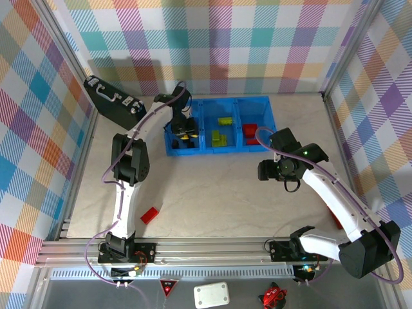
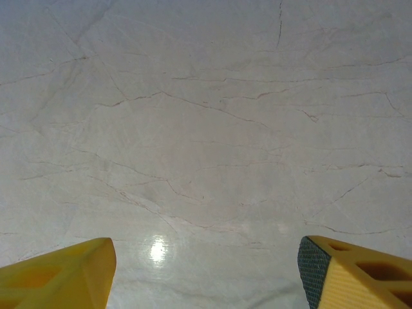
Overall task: Sort the legos into containers by color
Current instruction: Place the lego in the container.
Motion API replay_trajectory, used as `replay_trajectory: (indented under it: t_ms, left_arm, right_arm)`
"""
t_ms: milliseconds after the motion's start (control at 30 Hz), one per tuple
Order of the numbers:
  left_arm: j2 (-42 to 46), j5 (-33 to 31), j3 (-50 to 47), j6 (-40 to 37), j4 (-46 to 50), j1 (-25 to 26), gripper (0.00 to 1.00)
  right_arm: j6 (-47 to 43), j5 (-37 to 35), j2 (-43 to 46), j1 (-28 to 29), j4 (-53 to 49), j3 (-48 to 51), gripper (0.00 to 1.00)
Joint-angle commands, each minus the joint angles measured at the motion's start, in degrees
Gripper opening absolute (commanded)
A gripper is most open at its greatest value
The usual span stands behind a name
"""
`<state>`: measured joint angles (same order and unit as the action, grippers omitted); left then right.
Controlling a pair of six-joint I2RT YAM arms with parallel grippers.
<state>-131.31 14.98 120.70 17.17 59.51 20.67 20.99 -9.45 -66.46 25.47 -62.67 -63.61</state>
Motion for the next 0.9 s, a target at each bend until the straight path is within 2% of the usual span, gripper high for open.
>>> replay_trajectory:
  t_ms: [0, 167, 300, 600, 867]
  left_arm:
    - [-1.7, 3.4, 1.4, -0.5, 0.5, -0.6, 0.32]
    - [-3.9, 6.0, 1.5, 0.1, -1.1, -1.1, 0.32]
    - [-5.1, 5.4, 1.3, 0.7, -1.8, -1.2, 0.33]
    - [-4.4, 5.7, 0.3, 1.3, -3.1, -1.3, 0.49]
    - [-1.4, 6.6, 0.1, 1.3, -2.9, -1.4, 0.51]
  right_arm:
    - [0.4, -0.4, 1.0, 0.3, -1.4, 0.8, 0.76]
    - [0.8, -0.1, 0.9, 0.3, -1.3, 1.1, 0.76]
    - [0.8, 0.0, 0.5, 0.3, -1.4, 1.0, 0.76]
    - [1.2, -0.1, 0.8, 0.3, -2.1, 0.6, 0.76]
    - [1.9, 1.2, 0.9, 0.4, -1.7, 0.2, 0.76]
